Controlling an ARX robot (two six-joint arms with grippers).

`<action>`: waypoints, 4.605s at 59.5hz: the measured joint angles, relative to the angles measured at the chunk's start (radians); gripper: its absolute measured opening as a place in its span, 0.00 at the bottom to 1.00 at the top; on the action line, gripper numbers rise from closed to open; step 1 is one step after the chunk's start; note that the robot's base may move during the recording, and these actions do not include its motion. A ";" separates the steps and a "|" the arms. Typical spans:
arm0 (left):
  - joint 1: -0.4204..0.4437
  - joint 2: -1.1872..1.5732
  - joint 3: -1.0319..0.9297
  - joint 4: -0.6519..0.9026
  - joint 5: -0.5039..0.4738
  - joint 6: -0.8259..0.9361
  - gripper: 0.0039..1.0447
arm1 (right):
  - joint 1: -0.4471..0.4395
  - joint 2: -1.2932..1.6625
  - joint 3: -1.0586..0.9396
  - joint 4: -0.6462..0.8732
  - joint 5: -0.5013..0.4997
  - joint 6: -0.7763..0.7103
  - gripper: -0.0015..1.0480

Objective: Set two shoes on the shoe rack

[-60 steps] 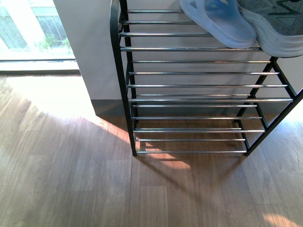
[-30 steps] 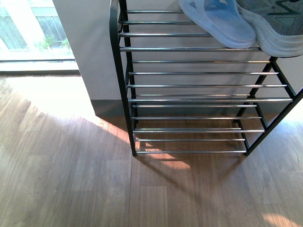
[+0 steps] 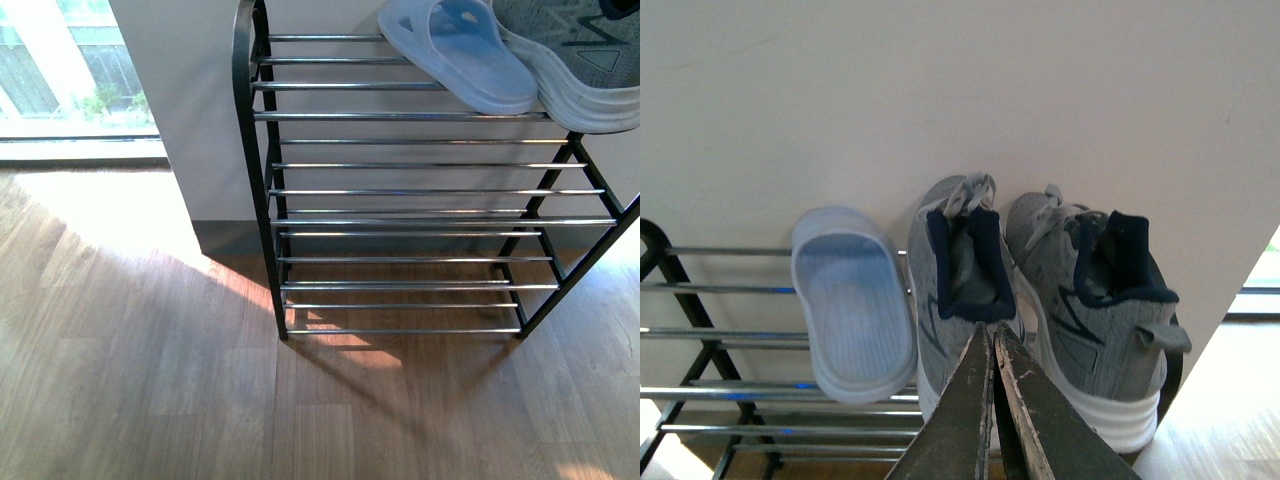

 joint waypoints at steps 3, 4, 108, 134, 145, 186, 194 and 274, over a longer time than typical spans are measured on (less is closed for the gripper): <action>0.000 0.000 0.000 0.000 0.000 0.000 0.02 | -0.008 -0.044 -0.042 0.000 -0.010 0.000 0.02; 0.000 0.000 0.000 0.000 0.000 0.000 0.02 | -0.020 -0.056 -0.054 -0.001 -0.026 0.000 0.02; 0.000 0.000 0.000 0.000 0.000 0.000 0.02 | -0.069 -0.964 -0.302 -0.629 -0.067 0.000 0.02; 0.000 0.000 0.000 0.000 0.000 0.000 0.02 | -0.069 -1.200 -0.302 -0.880 -0.066 0.000 0.02; 0.000 0.000 0.000 0.000 0.000 0.000 0.02 | -0.069 -1.217 -0.302 -0.888 -0.066 0.000 0.16; -0.116 0.336 0.353 0.293 0.270 0.140 0.02 | -0.069 -1.221 -0.302 -0.892 -0.063 0.005 0.91; -0.121 0.583 0.639 0.185 0.319 0.182 0.02 | -0.069 -1.221 -0.302 -0.892 -0.064 0.005 0.91; -0.076 0.584 0.500 0.726 0.515 0.152 0.38 | -0.069 -1.221 -0.302 -0.892 -0.064 0.005 0.91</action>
